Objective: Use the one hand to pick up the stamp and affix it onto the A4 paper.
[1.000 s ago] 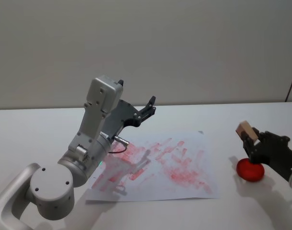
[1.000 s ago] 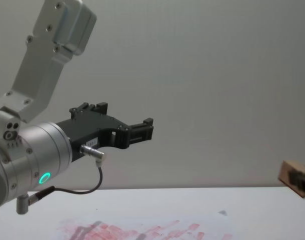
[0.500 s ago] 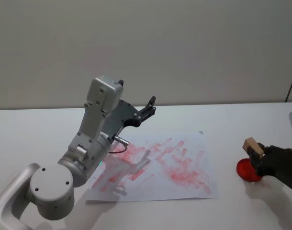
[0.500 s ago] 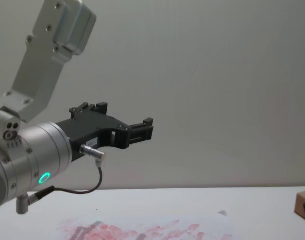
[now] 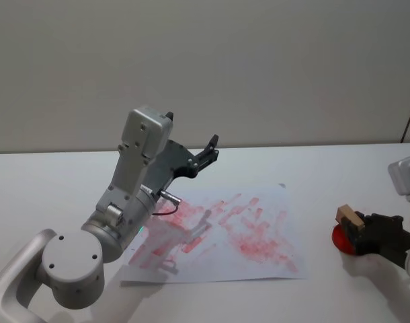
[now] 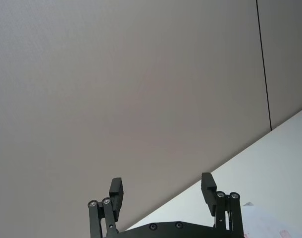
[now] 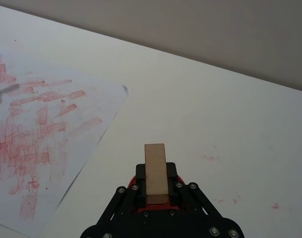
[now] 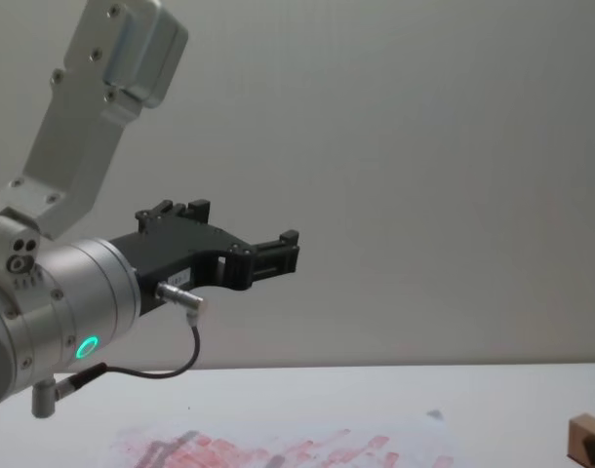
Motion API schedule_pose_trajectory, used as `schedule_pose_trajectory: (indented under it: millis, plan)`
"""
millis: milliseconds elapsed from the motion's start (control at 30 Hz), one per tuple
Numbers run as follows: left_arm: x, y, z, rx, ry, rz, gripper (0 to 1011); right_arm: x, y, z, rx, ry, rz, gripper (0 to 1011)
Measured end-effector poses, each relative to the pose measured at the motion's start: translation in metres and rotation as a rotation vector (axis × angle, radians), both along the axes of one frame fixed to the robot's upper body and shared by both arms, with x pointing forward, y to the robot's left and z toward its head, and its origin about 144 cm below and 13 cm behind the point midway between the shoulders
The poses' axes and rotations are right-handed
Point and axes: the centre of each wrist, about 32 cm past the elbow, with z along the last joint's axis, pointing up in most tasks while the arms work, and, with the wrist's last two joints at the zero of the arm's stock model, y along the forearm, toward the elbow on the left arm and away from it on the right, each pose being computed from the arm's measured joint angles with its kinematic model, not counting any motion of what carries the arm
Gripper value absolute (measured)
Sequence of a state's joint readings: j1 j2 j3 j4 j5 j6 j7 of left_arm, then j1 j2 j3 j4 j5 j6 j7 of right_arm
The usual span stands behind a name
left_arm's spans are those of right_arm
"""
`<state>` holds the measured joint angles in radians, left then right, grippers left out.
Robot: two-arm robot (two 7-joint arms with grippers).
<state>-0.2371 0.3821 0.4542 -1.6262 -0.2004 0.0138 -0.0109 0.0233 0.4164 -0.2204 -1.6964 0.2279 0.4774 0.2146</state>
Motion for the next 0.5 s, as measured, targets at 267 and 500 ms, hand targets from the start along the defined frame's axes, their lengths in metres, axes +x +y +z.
schedule_pose_trajectory:
  millis: [267, 500]
  plan:
    - [0.0000, 0.0000, 0.0000, 0.000, 0.000, 0.000, 1001, 0.0057, 0.0009, -0.0017, -0.011, 0.024, 0.009, 217]
    - [0.0000, 0.0000, 0.0000, 0.000, 0.000, 0.000, 1001, 0.0086, 0.0011, -0.0025, -0.018, 0.035, 0.012, 318]
